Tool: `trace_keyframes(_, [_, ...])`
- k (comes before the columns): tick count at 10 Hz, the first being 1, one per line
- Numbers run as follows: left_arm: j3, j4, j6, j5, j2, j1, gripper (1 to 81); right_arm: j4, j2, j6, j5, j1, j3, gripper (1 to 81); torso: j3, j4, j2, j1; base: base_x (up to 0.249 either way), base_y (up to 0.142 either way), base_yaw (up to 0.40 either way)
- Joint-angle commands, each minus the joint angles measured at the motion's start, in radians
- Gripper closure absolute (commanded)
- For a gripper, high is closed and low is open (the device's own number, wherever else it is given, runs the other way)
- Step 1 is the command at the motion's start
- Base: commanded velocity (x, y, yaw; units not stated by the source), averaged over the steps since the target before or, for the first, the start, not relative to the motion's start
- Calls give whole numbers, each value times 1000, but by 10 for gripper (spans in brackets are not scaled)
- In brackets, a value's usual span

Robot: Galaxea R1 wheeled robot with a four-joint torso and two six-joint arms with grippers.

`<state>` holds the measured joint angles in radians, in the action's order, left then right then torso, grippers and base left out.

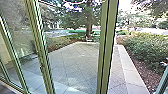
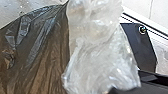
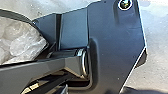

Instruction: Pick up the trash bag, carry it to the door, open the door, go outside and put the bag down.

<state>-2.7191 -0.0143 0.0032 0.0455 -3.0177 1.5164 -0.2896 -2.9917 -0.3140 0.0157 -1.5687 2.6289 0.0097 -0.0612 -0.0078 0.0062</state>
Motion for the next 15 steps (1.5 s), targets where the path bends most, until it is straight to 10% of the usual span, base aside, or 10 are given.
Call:
trace_keyframes(1, [-1,7,8,-49,-1,-51,811,-11,-15,3,44,45,9,10,0,0,0,0,0,0,0])
trace_keyframes(15, [4,19,6,-58,0,-55,811,-22,-25,3,44,46,11,10,0,0,0,0,0,0,-88])
